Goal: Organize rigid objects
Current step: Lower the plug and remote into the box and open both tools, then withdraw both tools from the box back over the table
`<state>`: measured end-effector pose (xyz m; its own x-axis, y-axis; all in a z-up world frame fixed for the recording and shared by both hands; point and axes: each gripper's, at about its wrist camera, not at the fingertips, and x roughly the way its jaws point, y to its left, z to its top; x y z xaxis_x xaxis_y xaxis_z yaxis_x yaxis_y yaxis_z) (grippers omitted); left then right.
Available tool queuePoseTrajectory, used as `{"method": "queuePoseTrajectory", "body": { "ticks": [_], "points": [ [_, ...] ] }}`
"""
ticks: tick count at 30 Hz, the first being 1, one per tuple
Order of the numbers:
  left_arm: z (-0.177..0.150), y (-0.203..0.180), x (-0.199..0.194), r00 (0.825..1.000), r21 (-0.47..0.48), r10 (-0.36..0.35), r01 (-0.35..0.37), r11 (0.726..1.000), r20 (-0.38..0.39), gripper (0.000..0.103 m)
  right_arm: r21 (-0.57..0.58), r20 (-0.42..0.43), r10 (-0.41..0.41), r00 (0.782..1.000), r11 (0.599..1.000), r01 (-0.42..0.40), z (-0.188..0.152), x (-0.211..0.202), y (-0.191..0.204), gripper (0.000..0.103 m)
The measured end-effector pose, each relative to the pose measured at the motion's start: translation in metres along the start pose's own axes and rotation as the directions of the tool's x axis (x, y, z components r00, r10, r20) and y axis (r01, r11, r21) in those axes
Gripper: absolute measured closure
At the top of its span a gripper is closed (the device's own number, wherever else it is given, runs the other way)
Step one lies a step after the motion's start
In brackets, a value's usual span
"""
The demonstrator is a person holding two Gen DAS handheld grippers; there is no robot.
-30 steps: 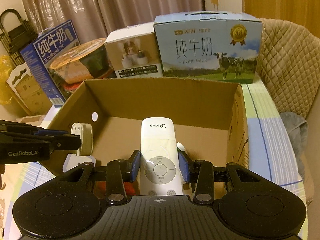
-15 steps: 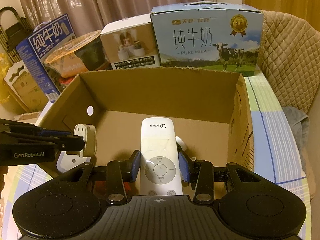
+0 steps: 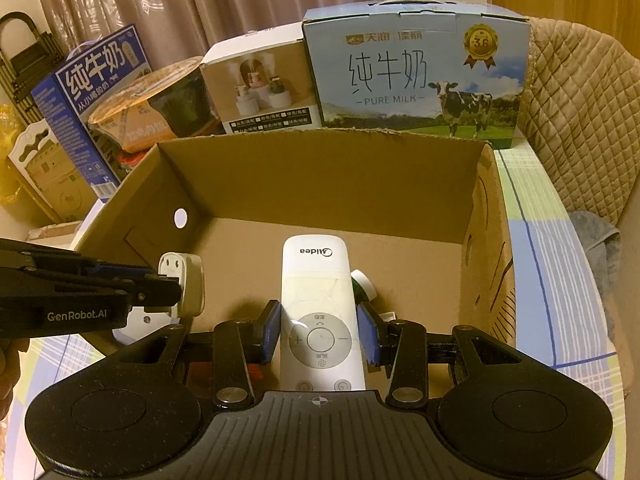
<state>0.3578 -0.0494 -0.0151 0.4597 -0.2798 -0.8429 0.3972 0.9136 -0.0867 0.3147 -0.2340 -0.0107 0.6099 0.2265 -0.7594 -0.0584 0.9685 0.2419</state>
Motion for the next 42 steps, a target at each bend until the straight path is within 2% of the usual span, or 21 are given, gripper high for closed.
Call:
{"method": "queuePoseTrajectory", "body": {
  "ticks": [2,4,8,29,31,34,42],
  "points": [
    [0.000,0.000,0.000,1.000,-0.001,0.011,-0.011,1.000,0.011,0.080,0.000,0.000,0.000,1.000,1.000,0.000,0.000,0.000,0.000,0.065],
    [0.001,0.001,-0.003,0.999,-0.014,0.017,-0.016,1.000,0.038,0.075,0.002,0.001,0.000,1.000,1.000,0.000,-0.001,-0.001,0.000,0.065],
    [0.001,0.005,-0.008,0.998,-0.026,0.026,-0.025,0.999,0.050,0.075,0.004,0.003,0.000,1.000,1.000,0.000,-0.001,-0.002,-0.002,0.065],
    [-0.005,0.007,-0.018,0.999,-0.032,0.025,-0.024,0.999,0.043,0.075,0.014,0.018,0.015,1.000,1.000,-0.015,0.002,-0.005,0.002,0.065],
    [-0.005,0.008,-0.020,0.999,-0.040,0.022,-0.020,0.999,0.049,0.075,0.030,0.045,0.057,0.997,0.998,-0.058,0.003,-0.007,-0.002,0.065],
    [-0.007,0.009,-0.026,0.997,-0.052,0.018,-0.014,0.999,0.070,0.071,0.041,0.099,0.058,0.993,0.997,-0.062,0.006,-0.017,-0.003,0.053],
    [-0.022,0.001,-0.065,0.990,-0.071,0.036,-0.026,0.997,0.136,0.066,0.039,0.186,0.014,0.983,0.999,-0.022,0.003,-0.060,-0.008,0.049]
  ]
}}
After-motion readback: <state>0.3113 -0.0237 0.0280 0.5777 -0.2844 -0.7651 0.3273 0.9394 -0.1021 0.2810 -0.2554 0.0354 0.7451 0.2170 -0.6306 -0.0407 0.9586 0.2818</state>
